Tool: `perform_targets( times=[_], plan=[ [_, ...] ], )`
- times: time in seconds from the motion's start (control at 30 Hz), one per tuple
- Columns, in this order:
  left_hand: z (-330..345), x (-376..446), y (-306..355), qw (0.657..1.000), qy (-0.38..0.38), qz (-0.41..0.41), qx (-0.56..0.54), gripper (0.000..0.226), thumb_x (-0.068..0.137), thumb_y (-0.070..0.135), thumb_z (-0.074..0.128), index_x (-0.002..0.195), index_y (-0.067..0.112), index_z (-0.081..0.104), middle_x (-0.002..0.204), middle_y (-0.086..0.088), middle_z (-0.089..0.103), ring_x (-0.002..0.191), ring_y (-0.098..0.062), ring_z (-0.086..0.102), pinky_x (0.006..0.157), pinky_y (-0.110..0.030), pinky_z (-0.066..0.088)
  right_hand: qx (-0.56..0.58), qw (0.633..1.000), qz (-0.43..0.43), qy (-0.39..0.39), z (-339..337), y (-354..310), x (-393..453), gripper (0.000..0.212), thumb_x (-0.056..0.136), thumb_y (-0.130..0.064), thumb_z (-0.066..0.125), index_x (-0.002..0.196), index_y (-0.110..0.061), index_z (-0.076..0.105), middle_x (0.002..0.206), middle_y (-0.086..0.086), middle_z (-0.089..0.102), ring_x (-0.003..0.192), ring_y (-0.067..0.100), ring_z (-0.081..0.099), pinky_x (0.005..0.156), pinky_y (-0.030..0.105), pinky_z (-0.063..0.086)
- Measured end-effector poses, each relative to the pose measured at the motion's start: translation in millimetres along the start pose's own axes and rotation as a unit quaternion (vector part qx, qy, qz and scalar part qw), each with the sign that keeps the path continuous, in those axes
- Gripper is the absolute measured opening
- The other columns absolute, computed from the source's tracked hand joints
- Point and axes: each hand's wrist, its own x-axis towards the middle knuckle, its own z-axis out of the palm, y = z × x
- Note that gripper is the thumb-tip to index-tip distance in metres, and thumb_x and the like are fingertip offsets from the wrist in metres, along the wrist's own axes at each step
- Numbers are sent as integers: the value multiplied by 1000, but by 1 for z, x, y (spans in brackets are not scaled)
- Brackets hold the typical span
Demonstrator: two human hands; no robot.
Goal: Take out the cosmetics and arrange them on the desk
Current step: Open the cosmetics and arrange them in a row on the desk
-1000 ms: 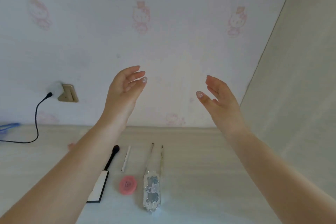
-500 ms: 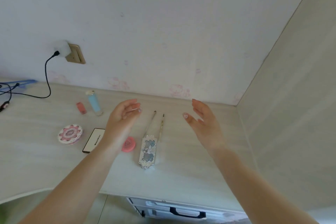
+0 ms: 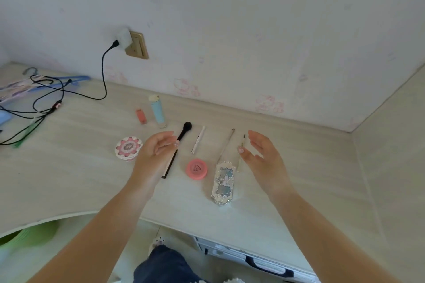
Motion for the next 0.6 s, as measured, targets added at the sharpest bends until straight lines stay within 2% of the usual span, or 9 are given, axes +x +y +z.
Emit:
perform_targets(
  times=[0.07,0.17,0.3,0.33,0.4,0.43,0.53,0.6],
  plan=[
    [-17,16,-1,1000,-2,-7,-9,27,88,10,62,114,18,60,106,9,65,102,1,59,102,-32,43,-3,1000,4,1,19,-3,9,40,86,-26,65,119,-39,47,127,-18,48,121,-1,44,105,25,34],
    [-47,48,-5,1000,-11,-12,-12,24,88,10,63,109,21,61,106,6,65,102,-8,60,96,-29,44,-2,1000,10,7,56,-10,27,43,86,-27,65,124,-36,48,127,-18,48,122,-3,43,107,25,33],
    [-97,104,-7,999,-49,-13,13,20,89,12,62,106,21,62,102,7,66,68,-2,58,62,-20,42,3,999,21,41,122,-21,55,41,86,-26,65,121,-38,48,126,-18,49,122,-2,44,105,25,34],
    [-109,117,-7,998,-59,-13,24,21,89,12,61,109,18,62,103,7,66,71,-1,60,63,-19,44,3,998,25,51,138,-24,60,40,86,-26,65,119,-39,47,126,-19,49,121,-2,44,106,25,35],
    [-131,142,-6,996,-79,-14,39,22,88,10,62,110,15,62,102,7,66,87,1,61,76,-20,46,8,997,39,64,170,-28,71,40,86,-25,65,119,-39,47,127,-18,49,122,-2,44,106,25,35],
    [-141,151,-5,995,-86,-18,38,22,88,8,62,109,15,62,100,8,66,88,2,61,79,-21,46,8,997,47,68,183,-31,75,39,87,-24,64,119,-39,47,127,-18,50,121,-3,44,106,24,35],
    [-169,179,-6,992,-109,-26,48,24,87,9,63,110,14,62,100,6,65,90,-2,62,79,-19,47,9,994,66,87,220,-38,88,41,87,-22,64,122,-35,48,120,-20,50,118,-3,45,98,18,32],
    [-185,195,-8,991,-114,-38,52,26,87,11,64,112,14,62,103,4,65,94,-7,62,80,-20,47,1,993,79,85,242,-43,94,44,87,-22,63,128,-30,48,125,-17,50,122,-1,44,98,18,31]
  ],
)
